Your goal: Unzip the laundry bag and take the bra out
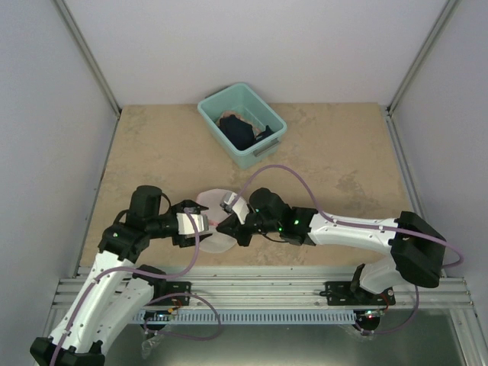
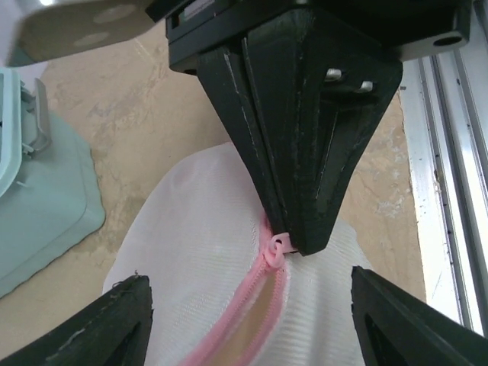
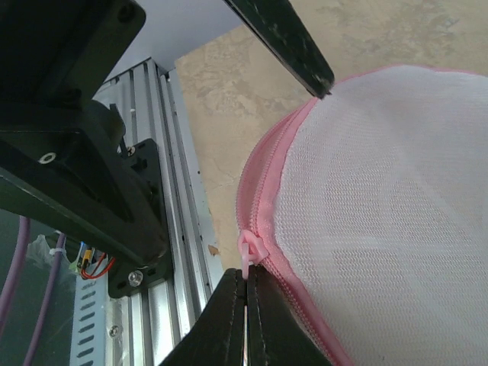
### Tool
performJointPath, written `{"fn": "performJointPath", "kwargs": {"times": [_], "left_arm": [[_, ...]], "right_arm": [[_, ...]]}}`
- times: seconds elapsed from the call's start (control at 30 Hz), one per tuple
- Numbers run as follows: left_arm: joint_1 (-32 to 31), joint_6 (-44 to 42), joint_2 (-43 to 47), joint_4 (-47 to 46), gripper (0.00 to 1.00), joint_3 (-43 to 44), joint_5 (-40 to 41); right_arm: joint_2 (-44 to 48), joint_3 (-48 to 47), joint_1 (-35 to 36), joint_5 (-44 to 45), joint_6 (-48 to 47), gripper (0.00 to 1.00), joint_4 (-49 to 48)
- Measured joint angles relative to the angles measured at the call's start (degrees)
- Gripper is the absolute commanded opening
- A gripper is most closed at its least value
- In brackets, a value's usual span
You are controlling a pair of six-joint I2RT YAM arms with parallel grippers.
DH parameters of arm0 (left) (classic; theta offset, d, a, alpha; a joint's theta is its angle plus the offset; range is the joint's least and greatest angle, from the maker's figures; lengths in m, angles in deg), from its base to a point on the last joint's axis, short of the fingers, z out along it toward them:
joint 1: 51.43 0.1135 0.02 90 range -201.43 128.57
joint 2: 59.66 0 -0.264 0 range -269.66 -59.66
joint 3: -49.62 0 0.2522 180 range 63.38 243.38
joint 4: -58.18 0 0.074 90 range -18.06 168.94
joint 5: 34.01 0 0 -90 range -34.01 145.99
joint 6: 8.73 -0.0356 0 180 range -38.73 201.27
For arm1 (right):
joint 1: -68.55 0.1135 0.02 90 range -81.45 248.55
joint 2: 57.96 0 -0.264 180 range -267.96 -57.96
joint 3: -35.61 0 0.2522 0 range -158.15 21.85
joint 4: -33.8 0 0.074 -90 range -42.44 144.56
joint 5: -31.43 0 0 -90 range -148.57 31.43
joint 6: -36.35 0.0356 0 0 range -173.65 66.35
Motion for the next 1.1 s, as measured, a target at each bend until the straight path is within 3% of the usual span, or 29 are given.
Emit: {"fn": "performJointPath", "kwargs": {"times": [0.2, 0.4, 0.73, 1.1], "left_arm": [[-3.3, -5.7, -1.6, -1.0, 0.39, -2.2, 4.5], [-4.1, -8.8, -1.9, -1.5, 0.00, -3.6, 7.3], [-4.2, -12.0, 0.8, -2.2, 0.00, -5.4, 10.9], [-4.2, -12.7, 3.0, -3.0, 0.00, -6.5, 12.7]], "right_arm": [[-0.3, -0.6, 0.1, -0.8, -1.7, 0.01, 1.1], [-0.2, -0.8, 0.2, -0.8, -2.5, 0.01, 1.2], [1.0, 1.8, -1.3, 1.4, -2.7, 0.00, 1.0], [5.9, 9.0, -9.7, 3.2, -2.1, 0.00, 1.2]]}}
